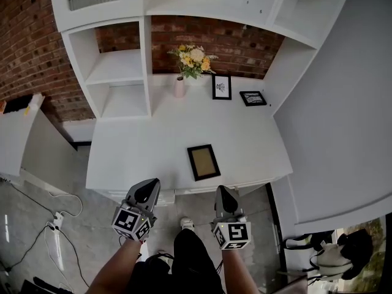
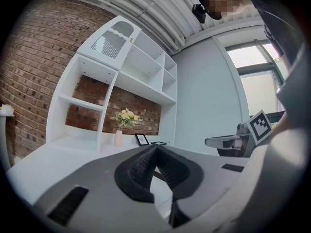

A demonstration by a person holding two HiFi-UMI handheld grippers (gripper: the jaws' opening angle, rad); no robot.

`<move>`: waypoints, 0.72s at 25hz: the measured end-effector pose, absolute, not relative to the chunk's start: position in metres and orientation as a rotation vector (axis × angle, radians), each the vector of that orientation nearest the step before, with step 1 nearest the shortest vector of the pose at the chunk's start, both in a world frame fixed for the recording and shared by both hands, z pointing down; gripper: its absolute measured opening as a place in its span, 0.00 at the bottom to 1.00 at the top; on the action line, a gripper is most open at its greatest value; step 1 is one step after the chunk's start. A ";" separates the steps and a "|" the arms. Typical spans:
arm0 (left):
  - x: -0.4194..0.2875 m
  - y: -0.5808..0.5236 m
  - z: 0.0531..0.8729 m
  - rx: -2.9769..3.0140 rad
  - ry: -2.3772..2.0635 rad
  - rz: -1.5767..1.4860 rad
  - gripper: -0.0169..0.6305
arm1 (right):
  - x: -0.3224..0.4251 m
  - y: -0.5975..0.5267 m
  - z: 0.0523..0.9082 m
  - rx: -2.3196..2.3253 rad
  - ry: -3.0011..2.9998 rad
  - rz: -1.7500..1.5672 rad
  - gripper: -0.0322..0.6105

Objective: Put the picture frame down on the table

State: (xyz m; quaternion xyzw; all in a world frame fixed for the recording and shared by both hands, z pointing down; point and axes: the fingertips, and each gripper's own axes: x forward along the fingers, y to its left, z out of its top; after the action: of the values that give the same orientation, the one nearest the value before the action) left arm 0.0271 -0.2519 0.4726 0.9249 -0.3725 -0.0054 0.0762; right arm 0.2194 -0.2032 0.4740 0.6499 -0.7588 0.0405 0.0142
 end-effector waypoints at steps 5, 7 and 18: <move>0.018 -0.241 0.470 2.777 -1.121 -0.029 0.04 | 0.211 -0.191 0.468 2.032 -2.371 0.111 0.05; 0.016 -0.237 0.469 2.777 -1.117 -0.034 0.04 | 0.208 -0.187 0.467 2.035 -2.373 0.115 0.05; 0.009 -0.225 0.454 2.803 -1.094 -0.058 0.04 | 0.198 -0.174 0.449 2.056 -2.393 0.076 0.05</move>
State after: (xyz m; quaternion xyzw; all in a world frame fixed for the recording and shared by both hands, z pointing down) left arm 0.0090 -0.2249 0.4541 0.9293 -0.3627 -0.0192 0.0662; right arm 0.1977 -0.1738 0.4495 0.6514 -0.7583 0.0240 -0.0073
